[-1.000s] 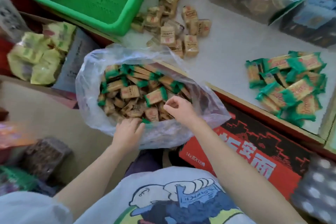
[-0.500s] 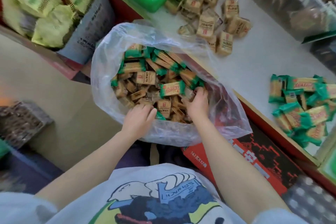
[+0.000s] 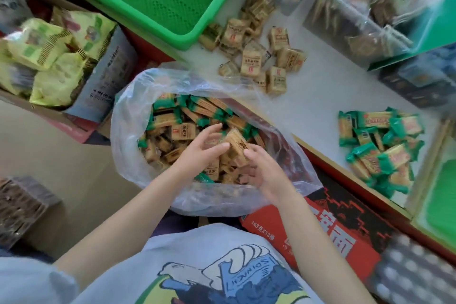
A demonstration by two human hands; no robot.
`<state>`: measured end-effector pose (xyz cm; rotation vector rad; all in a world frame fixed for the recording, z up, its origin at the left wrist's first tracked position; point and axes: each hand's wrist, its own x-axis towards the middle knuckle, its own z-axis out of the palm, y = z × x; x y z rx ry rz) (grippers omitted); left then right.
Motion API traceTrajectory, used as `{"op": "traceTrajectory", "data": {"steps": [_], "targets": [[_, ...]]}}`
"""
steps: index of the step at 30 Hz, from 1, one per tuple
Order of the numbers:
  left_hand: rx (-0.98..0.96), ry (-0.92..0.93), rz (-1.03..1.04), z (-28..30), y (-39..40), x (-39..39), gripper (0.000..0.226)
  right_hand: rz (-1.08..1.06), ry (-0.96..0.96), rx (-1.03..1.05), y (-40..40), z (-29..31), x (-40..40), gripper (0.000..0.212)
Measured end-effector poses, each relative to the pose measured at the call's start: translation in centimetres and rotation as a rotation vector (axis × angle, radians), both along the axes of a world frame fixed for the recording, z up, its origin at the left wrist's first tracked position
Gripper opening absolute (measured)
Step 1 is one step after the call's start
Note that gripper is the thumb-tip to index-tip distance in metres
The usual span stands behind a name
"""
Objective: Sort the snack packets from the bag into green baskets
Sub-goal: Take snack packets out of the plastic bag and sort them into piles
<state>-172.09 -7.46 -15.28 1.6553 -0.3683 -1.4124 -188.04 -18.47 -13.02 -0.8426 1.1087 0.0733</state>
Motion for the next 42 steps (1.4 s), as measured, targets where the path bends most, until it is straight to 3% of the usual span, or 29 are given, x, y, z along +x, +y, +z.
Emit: {"op": "traceTrajectory", "data": {"steps": [3,7,12,14,16,18,21,27,31,34,38,42], "targets": [[-0.055,0.162,0.043,1.6,-3.0,0.4,0.034,-0.037,-0.122,0.192,-2.2,1.6,0.4,0.044],[-0.02,-0.013,0.067,2.7,-6.9,1.3,0.027,0.0,-0.108,0.062,-5.3,2.3,0.6,0.064],[-0.043,-0.231,0.003,3.1,-11.2,1.4,0.034,-0.06,-0.006,-0.256,-8.0,2.4,0.9,0.032],[0.045,-0.539,-0.131,2.3,-12.1,1.8,0.044,-0.172,0.098,-0.323,-9.7,2.4,1.7,0.029],[0.226,-0.999,-0.502,0.4,-11.9,3.1,0.057,-0.299,0.179,-0.37,-11.8,2.2,2.9,0.029],[0.328,-1.152,-0.752,-1.9,-11.3,4.5,0.064,-0.367,0.193,-0.374,-14.0,2.0,4.6,0.031],[0.326,-1.145,-0.823,-3.5,-10.7,5.2,0.063,-0.332,0.092,-0.304,-16.1,1.6,7.4,0.032],[0.256,-1.122,-0.777,-4.4,-10.3,6.0,0.063,-0.249,0.125,-0.32,-14.1,1.3,7.8,0.016],[0.204,-1.078,-0.755,-4.8,-10.1,6.9,0.062,0.023,0.015,-0.241,-8.5,1.8,6.3,0.012],[0.183,-1.043,-0.762,-5.2,-9.5,7.5,0.061,0.195,0.165,-0.122,-4.3,-1.2,5.9,0.018],[0.147,-1.001,-0.776,-5.7,-9.2,8.2,0.062,0.049,0.389,-0.1,-1.7,-6.8,6.9,0.043],[0.11,-0.992,-0.787,-6.5,-8.7,8.7,0.062,0.06,0.471,-0.203,-0.9,-10.9,8.6,0.051]]}}
